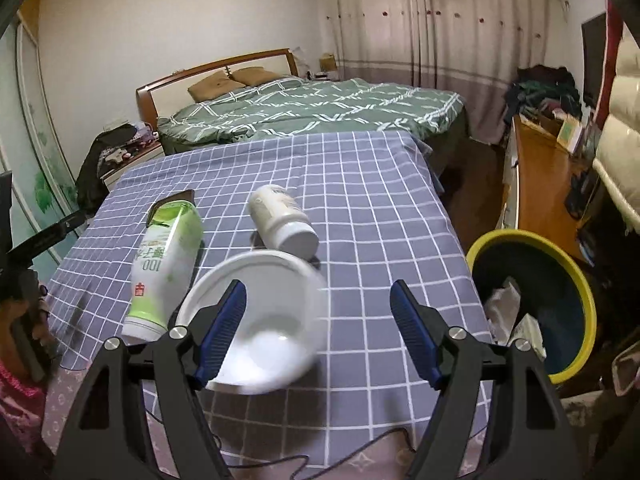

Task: Collect trash
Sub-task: 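Move the right gripper back to the table and grasp the white plastic bowl, then carry the white bowl over the yellow bin and open the right gripper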

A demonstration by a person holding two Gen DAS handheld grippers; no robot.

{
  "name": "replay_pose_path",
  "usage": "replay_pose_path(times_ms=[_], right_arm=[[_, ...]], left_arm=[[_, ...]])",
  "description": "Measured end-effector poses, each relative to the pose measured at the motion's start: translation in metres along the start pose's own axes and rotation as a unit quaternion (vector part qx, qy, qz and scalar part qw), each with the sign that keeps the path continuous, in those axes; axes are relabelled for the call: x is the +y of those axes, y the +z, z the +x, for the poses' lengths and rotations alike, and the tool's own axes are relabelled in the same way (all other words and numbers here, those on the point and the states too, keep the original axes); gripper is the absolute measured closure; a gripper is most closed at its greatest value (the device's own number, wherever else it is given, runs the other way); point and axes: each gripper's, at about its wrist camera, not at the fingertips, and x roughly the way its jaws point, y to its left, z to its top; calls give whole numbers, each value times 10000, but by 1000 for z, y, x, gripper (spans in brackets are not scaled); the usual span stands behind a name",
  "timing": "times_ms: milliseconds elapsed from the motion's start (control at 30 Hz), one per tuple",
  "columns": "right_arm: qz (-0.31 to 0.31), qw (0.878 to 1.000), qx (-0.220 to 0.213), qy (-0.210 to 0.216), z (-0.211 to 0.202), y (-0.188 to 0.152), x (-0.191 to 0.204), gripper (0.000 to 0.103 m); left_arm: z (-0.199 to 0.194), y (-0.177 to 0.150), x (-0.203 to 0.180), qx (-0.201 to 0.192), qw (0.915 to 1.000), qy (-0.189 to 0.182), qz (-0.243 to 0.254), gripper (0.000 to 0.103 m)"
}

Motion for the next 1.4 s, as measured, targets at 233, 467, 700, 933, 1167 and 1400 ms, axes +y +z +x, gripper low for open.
replay_pose_path(times_ms=[233, 467, 700, 933, 1167, 1400], right_arm=[[-3, 9985, -31, 551, 2, -6, 13, 19], [-133, 9980, 40, 618, 5, -8, 26, 10], [-386, 9976, 413, 410, 23, -14, 39, 10], [-256, 9986, 401, 212, 29, -10, 32, 16], [-116, 9988, 301, 372, 16, -9, 22, 17], [178, 9997, 7, 172, -10, 5, -12, 16]], left_arm=[[-1, -1, -2, 23, 10000, 5, -10, 5], [-3, -2, -5, 41, 10000, -84, 21, 5], [-6, -3, -7, 47, 9999, -150, 18, 5], [-8, -3, -9, 42, 9998, -176, 51, 5], [-9, -3, -11, 55, 9998, -185, 73, 5], [-8, -4, -12, 78, 9997, -198, 74, 5]])
